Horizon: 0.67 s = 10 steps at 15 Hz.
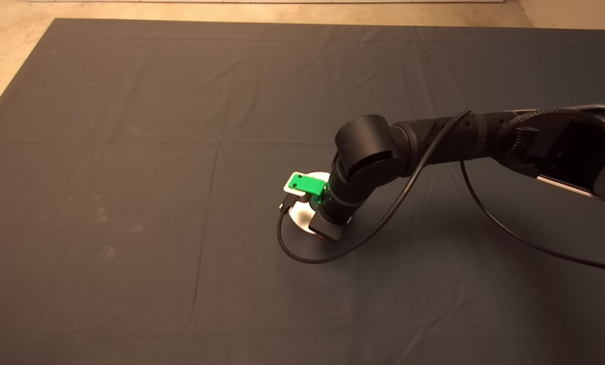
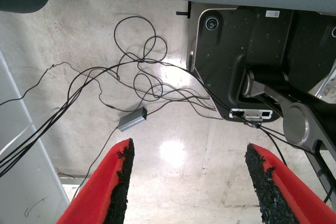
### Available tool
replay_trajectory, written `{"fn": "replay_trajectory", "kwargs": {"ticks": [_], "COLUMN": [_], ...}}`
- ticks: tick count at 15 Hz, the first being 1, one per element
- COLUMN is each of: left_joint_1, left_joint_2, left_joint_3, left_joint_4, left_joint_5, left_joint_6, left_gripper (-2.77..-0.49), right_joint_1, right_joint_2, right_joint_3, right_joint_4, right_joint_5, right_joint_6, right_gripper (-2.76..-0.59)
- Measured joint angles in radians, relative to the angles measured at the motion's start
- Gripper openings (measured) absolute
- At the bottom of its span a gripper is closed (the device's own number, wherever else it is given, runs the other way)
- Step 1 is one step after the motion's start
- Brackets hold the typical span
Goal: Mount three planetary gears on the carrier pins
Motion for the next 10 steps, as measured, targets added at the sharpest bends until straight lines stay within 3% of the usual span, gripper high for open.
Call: {"fn": "replay_trajectory", "kwargs": {"ticks": [8, 10], "left_joint_1": [0.0, 0.0], "left_joint_2": [0.001, 0.007], "left_joint_3": [0.0, 0.0], "left_joint_4": [0.0, 0.0], "left_joint_5": [0.0, 0.0], "left_joint_6": [0.0, 0.0], "left_gripper": [-1.8, -1.8], "right_joint_1": [0.004, 0.026], "right_joint_2": [-0.006, -0.042], "right_joint_3": [0.023, 0.063], "right_joint_4": [0.001, 0.015], "right_joint_5": [0.003, 0.013], "right_joint_6": [0.007, 0.031], "right_gripper": [-2.04, -1.92]}}
